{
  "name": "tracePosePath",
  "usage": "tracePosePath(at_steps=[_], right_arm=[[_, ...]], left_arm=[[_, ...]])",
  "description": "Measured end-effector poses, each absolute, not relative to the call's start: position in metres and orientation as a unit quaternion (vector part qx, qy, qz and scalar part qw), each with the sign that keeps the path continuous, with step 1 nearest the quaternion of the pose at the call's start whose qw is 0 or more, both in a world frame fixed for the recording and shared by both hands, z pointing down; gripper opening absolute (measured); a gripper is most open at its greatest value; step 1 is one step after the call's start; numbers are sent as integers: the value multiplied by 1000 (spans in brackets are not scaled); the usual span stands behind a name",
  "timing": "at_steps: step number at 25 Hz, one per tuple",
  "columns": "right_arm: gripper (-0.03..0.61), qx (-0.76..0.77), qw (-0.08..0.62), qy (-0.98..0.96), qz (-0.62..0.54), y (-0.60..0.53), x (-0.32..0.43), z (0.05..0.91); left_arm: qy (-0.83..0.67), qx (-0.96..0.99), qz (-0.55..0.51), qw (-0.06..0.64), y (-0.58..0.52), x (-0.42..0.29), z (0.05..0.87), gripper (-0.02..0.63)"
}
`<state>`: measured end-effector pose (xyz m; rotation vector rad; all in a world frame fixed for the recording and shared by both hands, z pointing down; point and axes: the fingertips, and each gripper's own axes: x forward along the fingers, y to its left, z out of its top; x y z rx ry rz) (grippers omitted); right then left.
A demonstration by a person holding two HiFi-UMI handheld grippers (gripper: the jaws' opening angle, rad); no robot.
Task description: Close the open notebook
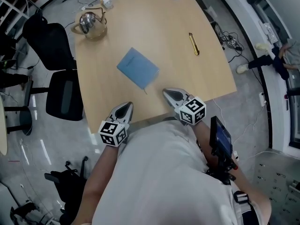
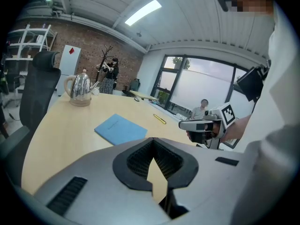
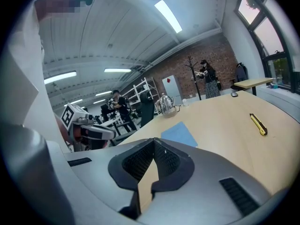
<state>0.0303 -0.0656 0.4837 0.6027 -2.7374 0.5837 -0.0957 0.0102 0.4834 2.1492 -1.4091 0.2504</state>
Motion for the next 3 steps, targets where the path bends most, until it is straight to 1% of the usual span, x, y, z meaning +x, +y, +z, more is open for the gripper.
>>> tracePosePath(at_steps=[3], right_arm=[[15, 205, 139, -947, 202, -69, 34, 485]], left_arm=[[-527, 798, 95, 276, 6, -92, 483, 5]])
